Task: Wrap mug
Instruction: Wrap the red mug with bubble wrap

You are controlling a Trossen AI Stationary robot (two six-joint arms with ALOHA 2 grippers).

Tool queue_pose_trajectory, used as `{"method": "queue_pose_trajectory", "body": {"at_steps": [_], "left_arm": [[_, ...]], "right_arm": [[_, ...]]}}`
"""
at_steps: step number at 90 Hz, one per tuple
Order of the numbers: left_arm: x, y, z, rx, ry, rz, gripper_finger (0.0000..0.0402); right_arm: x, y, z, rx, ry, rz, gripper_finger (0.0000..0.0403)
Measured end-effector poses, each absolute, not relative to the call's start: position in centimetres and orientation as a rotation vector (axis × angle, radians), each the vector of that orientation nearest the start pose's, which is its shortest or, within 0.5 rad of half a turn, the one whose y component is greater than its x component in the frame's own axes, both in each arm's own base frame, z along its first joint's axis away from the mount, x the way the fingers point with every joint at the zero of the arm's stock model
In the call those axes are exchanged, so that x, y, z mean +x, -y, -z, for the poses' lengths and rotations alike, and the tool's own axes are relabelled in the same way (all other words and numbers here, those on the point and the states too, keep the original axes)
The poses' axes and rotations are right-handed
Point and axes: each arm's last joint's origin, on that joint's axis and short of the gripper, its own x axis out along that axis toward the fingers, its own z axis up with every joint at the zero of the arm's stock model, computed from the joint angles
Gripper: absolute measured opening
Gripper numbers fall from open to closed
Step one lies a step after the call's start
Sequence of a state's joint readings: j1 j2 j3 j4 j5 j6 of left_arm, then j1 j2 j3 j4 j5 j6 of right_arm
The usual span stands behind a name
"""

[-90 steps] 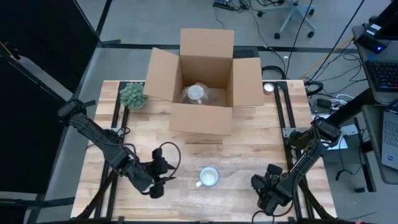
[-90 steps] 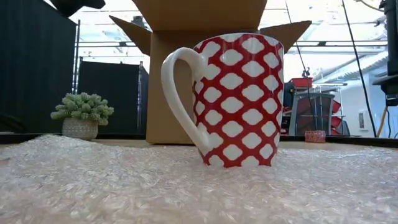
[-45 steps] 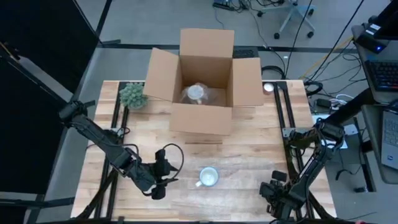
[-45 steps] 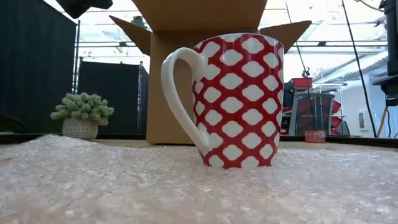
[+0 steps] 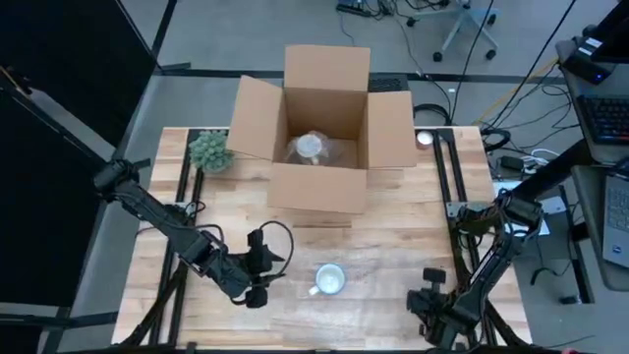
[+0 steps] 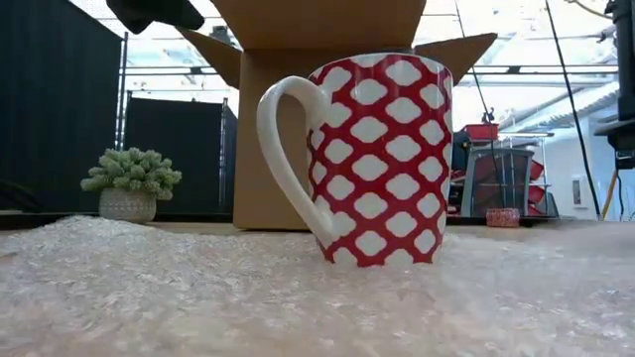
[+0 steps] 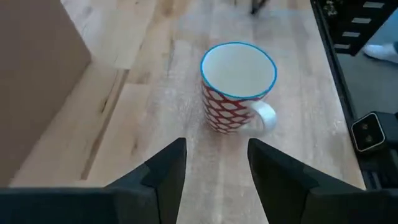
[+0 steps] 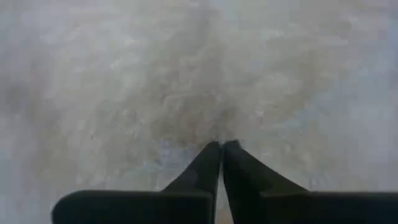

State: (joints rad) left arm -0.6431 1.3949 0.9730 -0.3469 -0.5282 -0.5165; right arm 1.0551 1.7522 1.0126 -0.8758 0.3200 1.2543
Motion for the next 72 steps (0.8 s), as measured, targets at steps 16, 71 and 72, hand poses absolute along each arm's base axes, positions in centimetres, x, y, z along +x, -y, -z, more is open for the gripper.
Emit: {"method": "queue_pose_trajectory", "body": {"at_steps": [16,71,72], "left_arm": [[24.2,15.8,-25.3,-0.076,-0.641,-0.071,0.0161],[26.4,14.3,-22.9,-0.051,-0.520,-0.152,0.0161],[26.5,14.3,-22.9,-0.051,-0.513,-0.157,0.0161]], "right_arm": [[17.6,-24.7,-18.4,-0.036,-1.007,0.225,0.0001],[29.4,-21.4,-24.7,-0.268,-0.538,0.176,0.0000],[29.6,-21.3,-24.7,-0.267,-0.532,0.175,0.0000]]}}
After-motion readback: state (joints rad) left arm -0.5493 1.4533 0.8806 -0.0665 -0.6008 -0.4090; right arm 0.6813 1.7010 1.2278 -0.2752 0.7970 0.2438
